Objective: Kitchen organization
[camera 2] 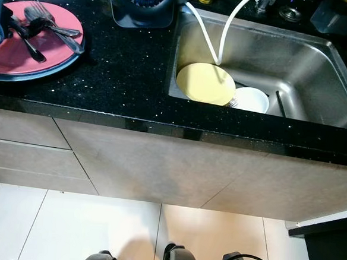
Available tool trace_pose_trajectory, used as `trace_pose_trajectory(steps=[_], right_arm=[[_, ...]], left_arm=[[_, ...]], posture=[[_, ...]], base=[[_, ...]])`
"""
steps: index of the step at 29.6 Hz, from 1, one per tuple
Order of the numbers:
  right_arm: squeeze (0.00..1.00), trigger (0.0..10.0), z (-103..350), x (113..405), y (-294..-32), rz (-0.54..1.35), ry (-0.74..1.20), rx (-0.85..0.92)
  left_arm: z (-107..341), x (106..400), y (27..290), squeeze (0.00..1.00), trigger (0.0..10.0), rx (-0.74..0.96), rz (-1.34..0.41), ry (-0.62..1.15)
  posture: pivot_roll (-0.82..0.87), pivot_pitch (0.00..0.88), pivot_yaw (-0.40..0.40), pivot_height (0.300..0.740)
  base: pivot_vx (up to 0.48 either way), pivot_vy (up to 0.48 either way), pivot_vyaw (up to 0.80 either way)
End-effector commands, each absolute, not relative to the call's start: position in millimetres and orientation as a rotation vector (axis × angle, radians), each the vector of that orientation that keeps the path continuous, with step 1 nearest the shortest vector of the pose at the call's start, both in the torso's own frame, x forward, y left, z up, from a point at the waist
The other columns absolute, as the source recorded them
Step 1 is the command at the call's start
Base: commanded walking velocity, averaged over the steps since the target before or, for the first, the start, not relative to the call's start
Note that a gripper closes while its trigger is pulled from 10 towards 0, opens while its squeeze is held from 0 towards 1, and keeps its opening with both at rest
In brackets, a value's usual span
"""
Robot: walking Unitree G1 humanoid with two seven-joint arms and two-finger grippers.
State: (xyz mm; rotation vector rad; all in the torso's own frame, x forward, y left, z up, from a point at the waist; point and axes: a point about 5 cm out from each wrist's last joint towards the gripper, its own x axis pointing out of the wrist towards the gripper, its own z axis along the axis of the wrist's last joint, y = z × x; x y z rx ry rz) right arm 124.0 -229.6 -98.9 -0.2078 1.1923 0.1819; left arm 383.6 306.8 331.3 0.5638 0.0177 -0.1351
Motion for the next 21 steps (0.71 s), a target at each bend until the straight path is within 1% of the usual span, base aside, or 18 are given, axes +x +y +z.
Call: trace_pose_trajectory(steps=[1, 2, 10, 11, 13, 20, 21], right_arm=[[0.00, 10.0, -101.2, 113.5, -234.2, 0.159, 1.224, -0.202], [0.00, 10.0, -101.2, 114.0, -233.6, 0.160, 1.222, -0.204], [0.00, 10.0, -101.2, 114.9, -232.4, 0.162, 1.221, -0.205], [0.00, 10.0, -101.3, 115.0, -232.2, 0.161, 1.221, -0.206], [0.00, 10.0, -101.3, 114.9, -232.3, 0.160, 1.221, -0.208], [0.00, 10.0, -101.5, 114.7, -232.1, 0.159, 1.222, -0.213], [0.00, 10.0, -101.5, 115.0, -231.7, 0.159, 1.222, -0.216]], left_arm=[[289.0, 376.6, 325.2, 0.00, 10.0, 0.553, -0.138, 0.265], [289.5, 375.3, 325.0, 0.00, 10.0, 0.536, -0.174, 0.296], [289.0, 372.8, 324.3, 0.00, 10.0, 0.544, -0.239, 0.353], [288.2, 369.8, 322.5, 0.00, 10.0, 0.558, -0.328, 0.403], [288.7, 368.8, 322.3, 0.00, 10.0, 0.563, -0.350, 0.416], [297.2, 368.5, 317.6, 0.00, 10.0, 0.556, -0.410, 0.392], [306.1, 368.4, 311.1, 0.00, 10.0, 0.524, -0.481, 0.360]], posture=[[-0.01, 0.202, -0.105, 0.740], [0.00, 0.203, -0.105, 0.740], [0.00, 0.201, -0.103, 0.740], [0.00, 0.201, -0.105, 0.740], [0.00, 0.201, -0.105, 0.740], [0.01, 0.200, -0.104, 0.740], [0.01, 0.199, -0.103, 0.740]], base=[[0.000, 0.000, 0.00], [0.000, 0.000, 0.00], [0.000, 0.000, 0.00], [0.000, 0.000, 0.00], [0.000, 0.000, 0.00], [0.000, 0.000, 0.00], [0.000, 0.000, 0.00]])
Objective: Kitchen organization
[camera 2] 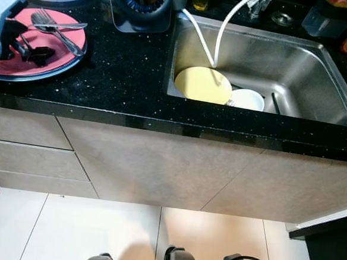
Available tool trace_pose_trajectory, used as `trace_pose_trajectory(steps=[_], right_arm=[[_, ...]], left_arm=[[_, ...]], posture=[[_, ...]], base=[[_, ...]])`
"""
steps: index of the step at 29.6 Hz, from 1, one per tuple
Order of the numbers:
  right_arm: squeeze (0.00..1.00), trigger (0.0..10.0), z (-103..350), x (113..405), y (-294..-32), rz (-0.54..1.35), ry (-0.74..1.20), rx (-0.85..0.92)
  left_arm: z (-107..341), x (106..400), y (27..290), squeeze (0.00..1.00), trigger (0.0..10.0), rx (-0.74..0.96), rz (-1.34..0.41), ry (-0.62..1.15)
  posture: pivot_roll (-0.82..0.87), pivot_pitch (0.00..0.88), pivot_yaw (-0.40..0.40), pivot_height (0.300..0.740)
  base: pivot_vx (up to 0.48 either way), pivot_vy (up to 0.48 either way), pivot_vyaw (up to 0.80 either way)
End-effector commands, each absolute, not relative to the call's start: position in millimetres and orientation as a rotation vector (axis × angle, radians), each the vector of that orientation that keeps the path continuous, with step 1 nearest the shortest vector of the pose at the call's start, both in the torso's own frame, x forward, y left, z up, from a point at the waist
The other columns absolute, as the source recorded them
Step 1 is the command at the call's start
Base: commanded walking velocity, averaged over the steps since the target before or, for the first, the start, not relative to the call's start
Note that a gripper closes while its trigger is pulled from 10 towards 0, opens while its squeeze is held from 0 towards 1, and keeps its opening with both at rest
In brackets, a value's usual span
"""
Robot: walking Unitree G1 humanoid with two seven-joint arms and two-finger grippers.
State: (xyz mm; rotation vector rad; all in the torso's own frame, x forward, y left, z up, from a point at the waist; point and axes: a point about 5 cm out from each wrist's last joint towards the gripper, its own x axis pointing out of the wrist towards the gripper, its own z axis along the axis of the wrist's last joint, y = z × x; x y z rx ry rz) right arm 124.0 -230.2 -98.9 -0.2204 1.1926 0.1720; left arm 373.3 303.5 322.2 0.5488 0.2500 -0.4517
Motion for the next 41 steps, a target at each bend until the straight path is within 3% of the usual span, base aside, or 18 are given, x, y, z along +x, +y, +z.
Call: trace_pose_trajectory(steps=[1, 6, 9, 16, 26, 29, 30, 31, 41], right_arm=[[0.00, 10.0, -101.5, 115.0, -231.7, 0.159, 1.222, -0.216], [0.00, 10.0, -101.6, 115.2, -231.1, 0.160, 1.221, -0.217], [0.00, 10.0, -101.9, 115.1, -230.3, 0.160, 1.221, -0.217], [0.00, 10.0, -101.9, 115.6, -230.0, 0.160, 1.221, -0.223], [0.00, 10.0, -101.6, 116.8, -229.9, 0.162, 1.220, -0.229], [0.00, 10.0, -101.6, 117.2, -229.4, 0.164, 1.220, -0.232], [0.00, 10.0, -101.7, 117.7, -228.7, 0.168, 1.220, -0.236], [0.00, 10.0, -101.7, 117.7, -228.5, 0.168, 1.220, -0.237], [0.00, 10.0, -101.9, 118.0, -227.3, 0.176, 1.219, -0.247]], left_arm=[[306.1, 368.4, 311.1, 0.00, 10.0, 0.524, -0.481, 0.360], [315.6, 365.1, 305.7, 0.00, 10.0, 0.533, -0.584, 0.337], [317.6, 351.3, 310.9, 0.00, 10.0, 0.650, -0.735, 0.407], [311.9, 336.9, 324.0, 0.00, 10.0, 0.727, -0.791, 0.527], [319.2, 326.1, 321.1, 0.00, 10.0, 0.728, -0.899, 0.505], [333.6, 332.7, 320.9, 0.00, 10.0, 0.746, -0.789, 0.396], [348.4, 340.7, 320.0, 0.00, 10.0, 0.798, -0.651, 0.276], [351.5, 342.2, 319.4, 0.00, 10.0, 0.820, -0.621, 0.248], [369.4, 355.7, 303.7, 0.00, 10.0, 0.889, -0.463, 0.114]], posture=[[0.01, 0.199, -0.103, 0.740], [0.01, 0.199, -0.102, 0.740], [0.01, 0.200, -0.101, 0.740], [0.02, 0.198, -0.100, 0.740], [0.02, 0.192, -0.104, 0.740], [0.03, 0.189, -0.105, 0.740], [0.03, 0.188, -0.106, 0.740], [0.03, 0.188, -0.106, 0.740], [0.04, 0.181, -0.108, 0.740]], base=[[0.000, 0.000, 0.00], [0.000, 0.000, 0.00], [0.000, 0.000, 0.00], [0.000, 0.000, 0.00], [0.000, 0.000, 0.00], [0.000, 0.000, 0.00], [0.000, 0.000, 0.00], [0.000, 0.000, 0.00], [0.000, 0.000, 0.00]])
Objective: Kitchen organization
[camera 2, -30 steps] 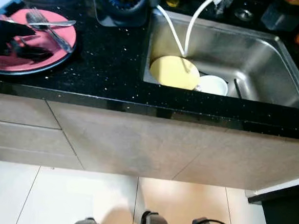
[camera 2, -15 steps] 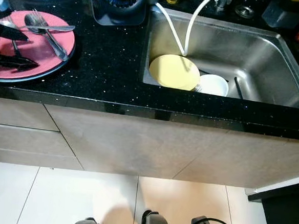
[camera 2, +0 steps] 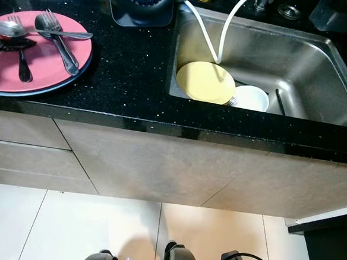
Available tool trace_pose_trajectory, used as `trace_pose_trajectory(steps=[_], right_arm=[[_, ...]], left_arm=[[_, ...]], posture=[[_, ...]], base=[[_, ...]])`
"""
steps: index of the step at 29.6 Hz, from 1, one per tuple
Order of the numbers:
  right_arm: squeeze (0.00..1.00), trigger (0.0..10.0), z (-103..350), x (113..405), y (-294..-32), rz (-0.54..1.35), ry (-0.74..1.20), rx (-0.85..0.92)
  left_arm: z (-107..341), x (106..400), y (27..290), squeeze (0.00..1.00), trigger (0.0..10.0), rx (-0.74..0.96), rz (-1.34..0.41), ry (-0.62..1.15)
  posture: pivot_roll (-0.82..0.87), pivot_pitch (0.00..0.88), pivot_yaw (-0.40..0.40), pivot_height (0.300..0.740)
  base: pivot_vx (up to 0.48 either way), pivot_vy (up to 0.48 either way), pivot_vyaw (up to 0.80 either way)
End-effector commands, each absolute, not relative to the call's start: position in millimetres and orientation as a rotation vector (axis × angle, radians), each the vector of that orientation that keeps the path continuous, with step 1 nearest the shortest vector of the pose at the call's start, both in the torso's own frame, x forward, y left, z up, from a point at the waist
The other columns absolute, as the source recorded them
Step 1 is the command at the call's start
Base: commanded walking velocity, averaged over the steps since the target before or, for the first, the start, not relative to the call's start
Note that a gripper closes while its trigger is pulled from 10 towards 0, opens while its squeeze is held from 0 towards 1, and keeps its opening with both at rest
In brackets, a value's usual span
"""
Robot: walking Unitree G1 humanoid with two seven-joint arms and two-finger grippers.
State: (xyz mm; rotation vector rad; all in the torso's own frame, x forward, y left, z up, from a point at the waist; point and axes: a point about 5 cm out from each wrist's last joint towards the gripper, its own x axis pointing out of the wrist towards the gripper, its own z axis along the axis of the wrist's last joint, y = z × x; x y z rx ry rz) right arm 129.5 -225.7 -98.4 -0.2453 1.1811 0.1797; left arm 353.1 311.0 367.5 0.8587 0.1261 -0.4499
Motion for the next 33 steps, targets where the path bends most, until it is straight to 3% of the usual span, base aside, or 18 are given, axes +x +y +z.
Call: trace_pose_trajectory(steps=[1, 6, 14, 26, 27, 28, 33], right_arm=[[0.00, 10.0, -102.0, 117.9, -227.1, 0.177, 1.220, -0.247], [0.00, 10.0, -102.1, 117.4, -227.4, 0.174, 1.221, -0.248], [0.00, 10.0, -102.0, 115.1, -230.6, 0.164, 1.226, -0.249], [0.00, 10.0, -101.5, 113.1, -235.0, 0.156, 1.231, -0.257], [0.00, 10.0, -101.3, 113.4, -235.8, 0.156, 1.230, -0.258], [0.00, 10.0, -100.9, 114.1, -236.4, 0.156, 1.229, -0.260], [0.00, 10.0, -100.1, 115.9, -237.6, 0.156, 1.225, -0.266]], left_arm=[[369.3, 356.9, 303.5, 0.00, 10.0, 0.902, -0.446, 0.113], [356.7, 363.4, 301.3, 0.00, 10.0, 0.855, -0.460, 0.134], [332.1, 368.6, 298.9, 0.00, 10.0, 0.622, -0.545, 0.155], [325.7, 368.4, 301.1, 0.00, 10.0, 0.513, -0.564, 0.177], [322.0, 367.5, 303.2, 0.00, 6.7, 0.500, -0.568, 0.204], [316.1, 365.6, 305.6, 0.00, 0.0, 0.490, -0.586, 0.246], [304.8, 361.5, 311.3, 0.00, 0.0, 0.487, -0.609, 0.322]], posture=[[0.03, 0.182, -0.108, 0.740], [0.03, 0.188, -0.106, 0.740], [0.01, 0.197, -0.106, 0.740], [0.00, 0.200, -0.109, 0.740], [0.00, 0.199, -0.110, 0.740], [0.00, 0.199, -0.113, 0.740], [0.00, 0.200, -0.116, 0.740]], base=[[0.000, 0.000, 0.00], [0.000, 0.000, 0.00], [0.000, 0.000, 0.00], [0.000, 0.000, 0.00], [0.000, 0.000, 0.00], [0.000, 0.000, 0.00], [0.000, 0.000, 0.00]])
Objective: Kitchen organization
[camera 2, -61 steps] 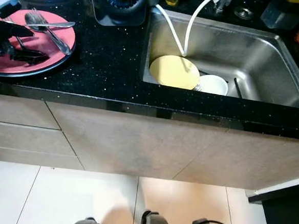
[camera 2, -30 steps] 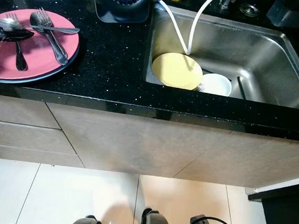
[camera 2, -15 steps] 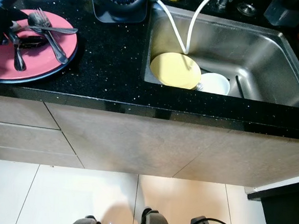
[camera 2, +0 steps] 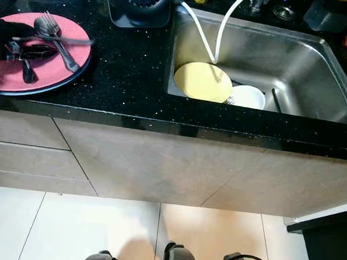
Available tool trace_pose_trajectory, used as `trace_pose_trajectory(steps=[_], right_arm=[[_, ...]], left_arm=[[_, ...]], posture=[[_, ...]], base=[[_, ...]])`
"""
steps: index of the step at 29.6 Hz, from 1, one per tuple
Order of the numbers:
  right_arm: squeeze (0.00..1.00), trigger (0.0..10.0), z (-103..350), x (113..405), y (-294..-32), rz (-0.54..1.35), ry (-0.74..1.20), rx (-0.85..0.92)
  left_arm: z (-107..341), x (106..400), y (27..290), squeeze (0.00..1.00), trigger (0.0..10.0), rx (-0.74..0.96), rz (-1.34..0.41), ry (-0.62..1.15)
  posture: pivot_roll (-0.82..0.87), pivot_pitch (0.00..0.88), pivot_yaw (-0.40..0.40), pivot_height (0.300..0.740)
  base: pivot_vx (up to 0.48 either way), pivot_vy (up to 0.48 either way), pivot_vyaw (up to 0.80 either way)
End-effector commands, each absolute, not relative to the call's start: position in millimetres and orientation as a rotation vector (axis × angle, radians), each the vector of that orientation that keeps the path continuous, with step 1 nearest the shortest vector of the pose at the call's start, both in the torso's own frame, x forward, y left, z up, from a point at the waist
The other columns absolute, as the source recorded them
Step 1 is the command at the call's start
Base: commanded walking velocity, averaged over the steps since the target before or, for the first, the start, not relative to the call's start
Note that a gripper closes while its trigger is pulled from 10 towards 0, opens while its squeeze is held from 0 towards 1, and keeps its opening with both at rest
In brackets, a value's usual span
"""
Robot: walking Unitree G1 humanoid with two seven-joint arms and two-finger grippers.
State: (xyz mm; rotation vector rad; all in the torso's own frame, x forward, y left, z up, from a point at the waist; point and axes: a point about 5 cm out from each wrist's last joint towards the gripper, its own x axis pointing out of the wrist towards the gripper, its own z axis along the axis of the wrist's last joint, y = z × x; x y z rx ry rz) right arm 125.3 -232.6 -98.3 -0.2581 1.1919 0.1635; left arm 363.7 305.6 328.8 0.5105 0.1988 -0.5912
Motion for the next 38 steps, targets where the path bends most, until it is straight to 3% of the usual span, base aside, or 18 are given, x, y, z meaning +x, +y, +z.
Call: trace_pose_trajectory(steps=[1, 13, 29, 33, 38], right_arm=[[0.00, 10.0, -100.1, 115.9, -237.6, 0.156, 1.225, -0.266], [0.00, 10.0, -98.9, 121.7, -235.8, 0.160, 1.215, -0.275], [0.00, 10.0, -94.6, 137.2, -232.4, 0.087, 1.149, -0.197], [0.00, 10.0, -86.0, 155.5, -234.8, -0.001, 1.034, -0.009], [0.00, 10.0, -78.4, 169.0, -233.9, -0.001, 0.941, 0.171]], left_arm=[[304.8, 361.5, 311.3, 0.00, 0.0, 0.487, -0.609, 0.322], [304.4, 358.8, 313.9, 0.00, 0.0, 0.481, -0.625, 0.338], [335.4, 354.0, 306.5, 0.00, 0.0, 0.363, -0.738, 0.111], [349.4, 345.1, 306.5, 0.00, 0.0, 0.285, -0.845, -0.003], [355.1, 339.5, 312.7, 0.00, 0.0, 0.279, -0.846, -0.046]], posture=[[0.00, 0.200, -0.116, 0.740], [0.01, 0.192, -0.115, 0.740], [0.03, 0.169, -0.101, 0.740], [0.04, 0.150, -0.098, 0.740], [0.05, 0.135, -0.096, 0.740]], base=[[0.000, 0.000, 0.00], [0.000, 0.000, 0.00], [0.000, 0.000, 0.00], [0.000, 0.000, 0.00], [0.000, 0.000, 0.00]])
